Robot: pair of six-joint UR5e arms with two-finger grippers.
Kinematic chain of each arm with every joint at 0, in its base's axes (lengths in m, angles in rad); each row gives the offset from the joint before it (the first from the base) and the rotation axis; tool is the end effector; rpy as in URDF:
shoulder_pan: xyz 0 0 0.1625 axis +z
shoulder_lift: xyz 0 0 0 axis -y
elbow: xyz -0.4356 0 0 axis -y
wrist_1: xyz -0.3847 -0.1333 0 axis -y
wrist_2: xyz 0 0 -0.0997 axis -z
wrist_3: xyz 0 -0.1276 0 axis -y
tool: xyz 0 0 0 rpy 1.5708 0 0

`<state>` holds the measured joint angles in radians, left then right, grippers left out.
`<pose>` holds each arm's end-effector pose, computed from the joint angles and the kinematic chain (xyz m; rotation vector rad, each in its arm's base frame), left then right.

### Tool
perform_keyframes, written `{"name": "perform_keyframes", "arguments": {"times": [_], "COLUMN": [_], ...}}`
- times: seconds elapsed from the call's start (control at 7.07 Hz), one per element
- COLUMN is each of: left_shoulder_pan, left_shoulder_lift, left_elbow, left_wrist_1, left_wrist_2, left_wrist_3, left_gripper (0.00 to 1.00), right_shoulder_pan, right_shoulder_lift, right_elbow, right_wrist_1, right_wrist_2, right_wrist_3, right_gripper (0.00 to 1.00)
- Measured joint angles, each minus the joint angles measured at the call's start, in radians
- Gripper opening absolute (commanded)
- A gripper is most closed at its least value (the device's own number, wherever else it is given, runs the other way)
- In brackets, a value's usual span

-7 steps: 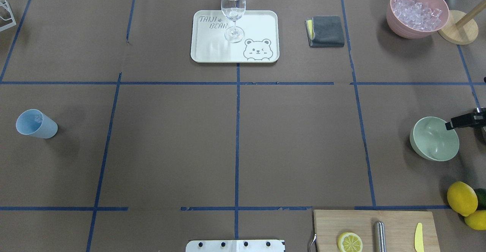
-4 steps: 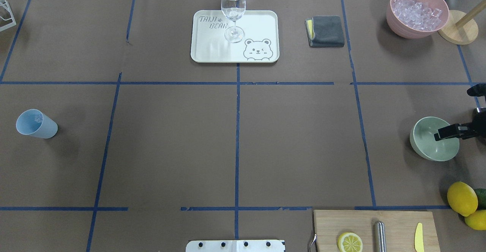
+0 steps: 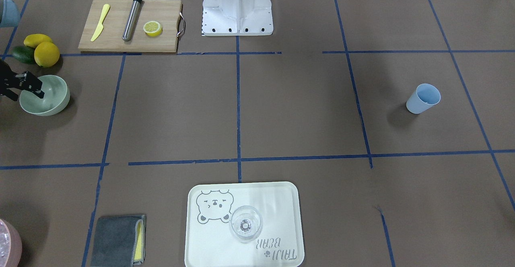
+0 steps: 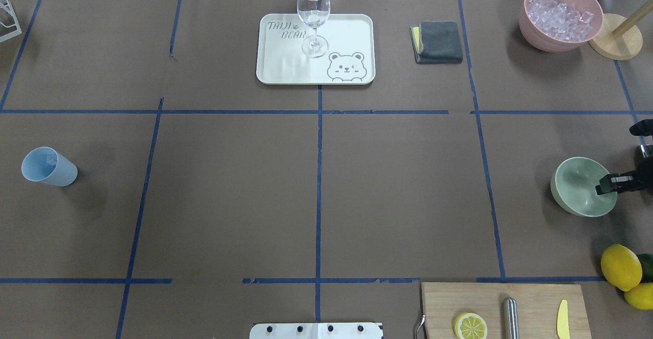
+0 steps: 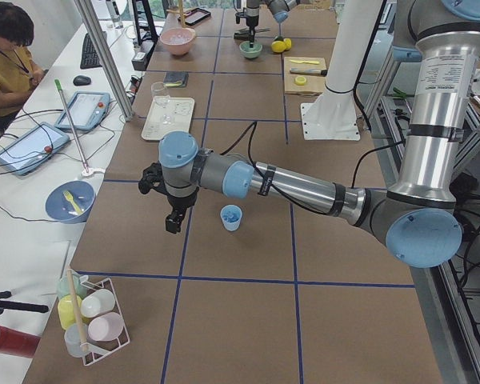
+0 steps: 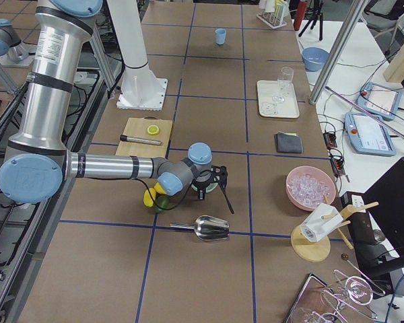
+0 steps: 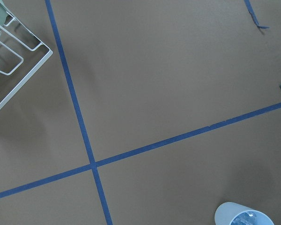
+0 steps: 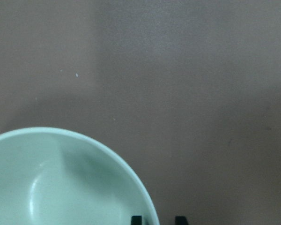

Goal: Pour ice into bowl

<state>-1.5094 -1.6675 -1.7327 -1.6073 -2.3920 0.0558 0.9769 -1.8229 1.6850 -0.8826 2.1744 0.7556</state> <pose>-0.0070 -0.5361 0.5519 0.2765 0.8173 0.2310 -0.1803 -0.3758 0.6746 0.0490 -0.7914 -0.0129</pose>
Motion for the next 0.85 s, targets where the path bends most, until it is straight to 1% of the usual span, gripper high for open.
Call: {"name": "perform_keyframes", "arguments": {"times": [0.28,0.42,0.57,0.71,0.85], "left_shoulder_pan": [-0.001,-0.001,-0.001,-0.001,-0.001], "left_shoulder_lift": [-0.012,-0.021,-0.026,-0.027,-0.027], "left_elbow": [-0.005,-0.005,-0.006,-0.004,-0.001], "left_wrist_1": [0.001,0.000,-0.001,-0.002,-0.004], "left_wrist_2": [0.006,0.009,0.015,0.020,0.022], "left_wrist_3": [0.004,0.005,0.005,0.004,0.003], "left_gripper": [1.00,1.00,1.00,1.00,1.00], "right_shoulder_pan": [0.005,0.028,0.051,0.058,0.024], "right_shoulder_lift": [0.017,0.039,0.093,0.190,0.306], "right_elbow": [0.029,0.090,0.176,0.238,0.264], "right_wrist_1": [-0.023,-0.090,-0.223,-0.354,-0.434], "right_wrist_2": [-0.011,0.009,0.034,0.045,0.047], "right_wrist_3": [0.005,0.006,0.010,0.052,0.161], "right_gripper": [0.00,0.00,0.00,0.00,0.00]}}
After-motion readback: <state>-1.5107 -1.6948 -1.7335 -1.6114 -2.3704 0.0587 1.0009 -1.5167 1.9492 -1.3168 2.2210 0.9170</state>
